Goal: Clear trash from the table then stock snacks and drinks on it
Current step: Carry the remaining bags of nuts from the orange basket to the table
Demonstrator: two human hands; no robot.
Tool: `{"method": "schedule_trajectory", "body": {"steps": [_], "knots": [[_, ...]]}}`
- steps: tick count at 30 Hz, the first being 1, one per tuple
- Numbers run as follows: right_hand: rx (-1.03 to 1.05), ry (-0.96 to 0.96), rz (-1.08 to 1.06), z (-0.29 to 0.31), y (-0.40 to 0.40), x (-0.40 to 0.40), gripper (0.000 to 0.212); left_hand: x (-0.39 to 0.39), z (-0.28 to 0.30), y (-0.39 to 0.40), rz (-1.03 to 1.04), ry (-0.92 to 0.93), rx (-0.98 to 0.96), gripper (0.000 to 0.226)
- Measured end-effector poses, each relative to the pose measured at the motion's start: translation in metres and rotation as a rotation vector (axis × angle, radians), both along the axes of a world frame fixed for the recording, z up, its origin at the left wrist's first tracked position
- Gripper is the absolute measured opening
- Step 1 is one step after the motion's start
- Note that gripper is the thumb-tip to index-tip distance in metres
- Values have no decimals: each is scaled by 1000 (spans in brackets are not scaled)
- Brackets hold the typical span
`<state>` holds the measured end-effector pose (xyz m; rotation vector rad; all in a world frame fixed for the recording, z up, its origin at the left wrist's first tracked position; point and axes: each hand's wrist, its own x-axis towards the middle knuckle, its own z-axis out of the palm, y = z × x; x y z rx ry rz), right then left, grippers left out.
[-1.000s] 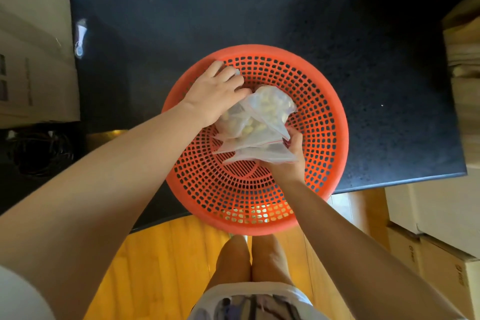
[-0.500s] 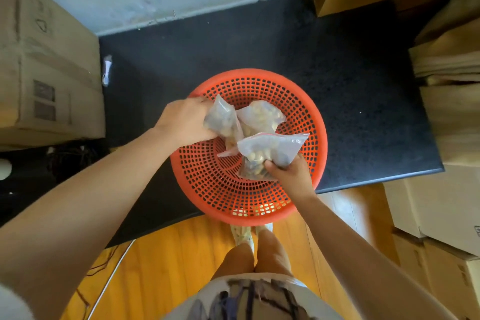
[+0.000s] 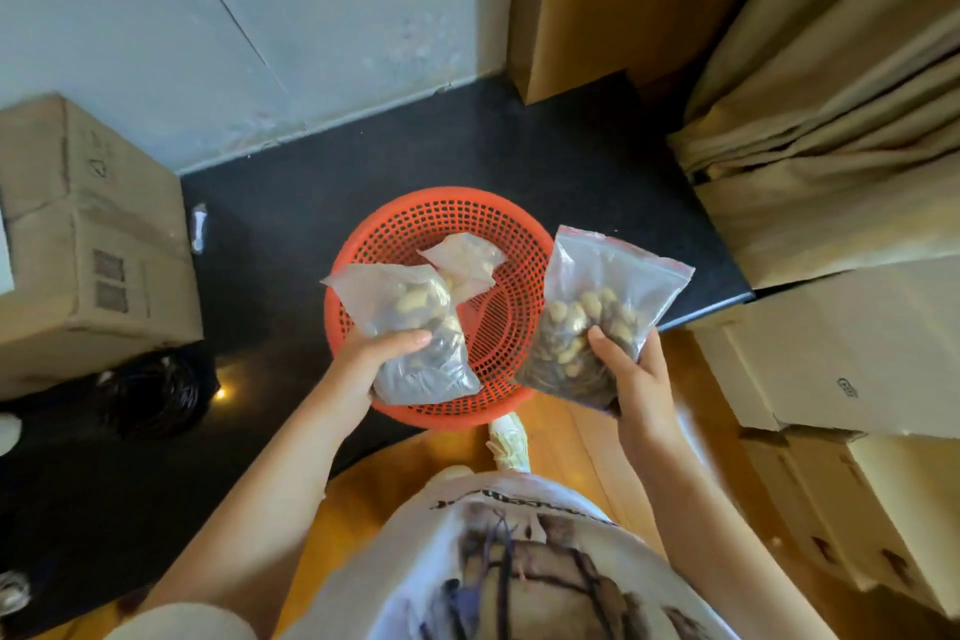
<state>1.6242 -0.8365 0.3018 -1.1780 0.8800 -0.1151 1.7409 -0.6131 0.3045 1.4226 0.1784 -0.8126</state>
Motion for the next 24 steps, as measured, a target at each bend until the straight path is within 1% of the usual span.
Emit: {"method": "schedule_trajectory", "body": {"steps": [3,5,7,10,11,15,16,17,20,23,24], "knots": [[29,-17,-97,14,20,-31,31,-17,3,4,9,43,-118,31],[19,-59,-183,22,38,-52,31,-27,10,9,-7,75,-165,27],[-2,-77,-276,30,60,-75,37,-35,17,15,-82,85,-174,30],[-28,-70,-406,37,95,-111,47,-51,29,21,-221,51,-147,38],[-34,-64,-454,39,106,-124,47,-56,31,21,-270,26,-134,38],[-76,-14,-668,47,148,-184,33,-89,39,13,-474,-82,-53,42],[-84,-7,-735,50,158,-202,32,-99,41,10,-532,-102,-51,39],[-93,-2,-805,52,168,-220,32,-111,44,5,-598,-125,-52,37],[-114,2,-1040,57,201,-277,37,-154,50,-11,-821,-172,-47,47],[-131,22,-1281,61,244,-337,39,-213,58,-25,-1078,-138,-79,25],[-127,30,-1362,62,261,-358,39,-238,60,-27,-1165,-122,-89,23]]}}
